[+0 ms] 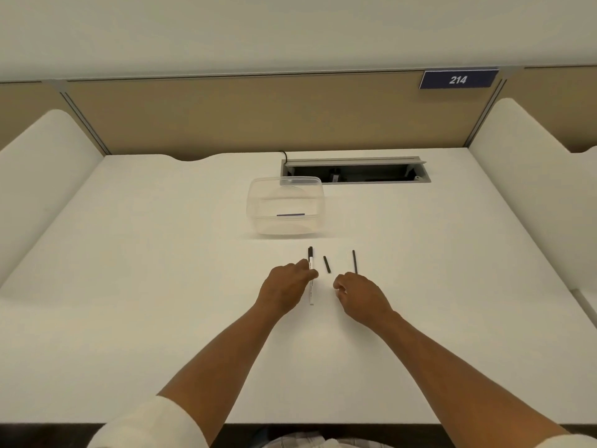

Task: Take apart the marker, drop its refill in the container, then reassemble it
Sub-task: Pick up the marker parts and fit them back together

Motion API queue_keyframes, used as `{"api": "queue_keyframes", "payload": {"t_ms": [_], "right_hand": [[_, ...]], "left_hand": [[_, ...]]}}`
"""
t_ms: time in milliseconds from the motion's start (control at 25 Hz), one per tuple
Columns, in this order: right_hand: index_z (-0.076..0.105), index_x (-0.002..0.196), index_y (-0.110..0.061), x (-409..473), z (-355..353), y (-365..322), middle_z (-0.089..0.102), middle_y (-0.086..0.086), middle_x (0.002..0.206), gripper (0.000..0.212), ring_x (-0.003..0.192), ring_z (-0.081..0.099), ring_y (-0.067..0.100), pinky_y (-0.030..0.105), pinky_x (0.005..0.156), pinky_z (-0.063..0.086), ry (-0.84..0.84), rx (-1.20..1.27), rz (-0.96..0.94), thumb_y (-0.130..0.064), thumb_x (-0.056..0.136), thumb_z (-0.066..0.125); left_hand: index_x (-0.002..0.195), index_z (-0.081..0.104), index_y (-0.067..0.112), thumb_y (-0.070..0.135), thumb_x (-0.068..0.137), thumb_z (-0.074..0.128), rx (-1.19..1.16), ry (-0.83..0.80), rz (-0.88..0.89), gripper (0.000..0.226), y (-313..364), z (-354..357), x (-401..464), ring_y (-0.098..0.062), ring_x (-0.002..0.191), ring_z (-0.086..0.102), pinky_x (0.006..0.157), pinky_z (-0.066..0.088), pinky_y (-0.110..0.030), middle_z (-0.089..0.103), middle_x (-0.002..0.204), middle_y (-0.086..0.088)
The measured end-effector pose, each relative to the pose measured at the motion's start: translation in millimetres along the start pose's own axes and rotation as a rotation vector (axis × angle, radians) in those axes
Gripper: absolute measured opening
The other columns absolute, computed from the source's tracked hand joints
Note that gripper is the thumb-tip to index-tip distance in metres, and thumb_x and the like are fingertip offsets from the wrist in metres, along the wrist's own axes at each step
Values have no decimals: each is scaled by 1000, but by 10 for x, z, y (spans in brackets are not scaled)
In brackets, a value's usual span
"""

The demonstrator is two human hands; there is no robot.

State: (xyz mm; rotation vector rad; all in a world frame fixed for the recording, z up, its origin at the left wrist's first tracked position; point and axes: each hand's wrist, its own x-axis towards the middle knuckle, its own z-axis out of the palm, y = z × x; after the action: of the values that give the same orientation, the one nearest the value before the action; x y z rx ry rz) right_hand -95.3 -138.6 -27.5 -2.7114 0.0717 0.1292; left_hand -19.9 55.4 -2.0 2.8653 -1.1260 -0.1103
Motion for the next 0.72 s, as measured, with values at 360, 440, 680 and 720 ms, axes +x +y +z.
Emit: {"api": "queue_keyframes", "payload": {"t_ms": [360, 440, 680, 720], "right_hand": [[61, 96, -17, -33, 57, 25, 58, -1, 94, 15, 88, 55, 20, 36, 75, 49, 13, 1, 19, -20, 94, 47], [61, 95, -18, -32, 59, 22, 57, -2, 93, 13, 87, 54, 19, 36, 74, 49, 20, 7, 24, -20, 94, 47], [57, 84, -19, -30, 70, 73, 58, -3, 85, 14, 79, 55, 20, 36, 70, 48, 51, 64, 74, -14, 90, 46], [56, 82, -19, -29, 61, 99, 58, -3, 83, 14, 78, 55, 20, 36, 69, 48, 66, 68, 99, -14, 90, 44]], "left_hand": [[95, 67, 19, 0, 88, 53, 185, -17, 175, 24, -58, 135, 2, -26, 81, 59, 62, 45, -37, 64, 106, 0], [87, 67, 21, 2, 84, 59, 230, 4, 232, 21, -104, 143, -6, -23, 76, 58, 60, 44, -34, 67, 95, 3], [86, 59, 15, -3, 81, 54, 230, 43, 161, 19, -219, 126, -80, -26, 64, 57, 63, 41, -34, 61, 72, -2], [86, 59, 14, -4, 78, 57, 223, 47, 116, 20, -236, 94, -81, -26, 58, 57, 61, 40, -33, 59, 67, -3]]}}
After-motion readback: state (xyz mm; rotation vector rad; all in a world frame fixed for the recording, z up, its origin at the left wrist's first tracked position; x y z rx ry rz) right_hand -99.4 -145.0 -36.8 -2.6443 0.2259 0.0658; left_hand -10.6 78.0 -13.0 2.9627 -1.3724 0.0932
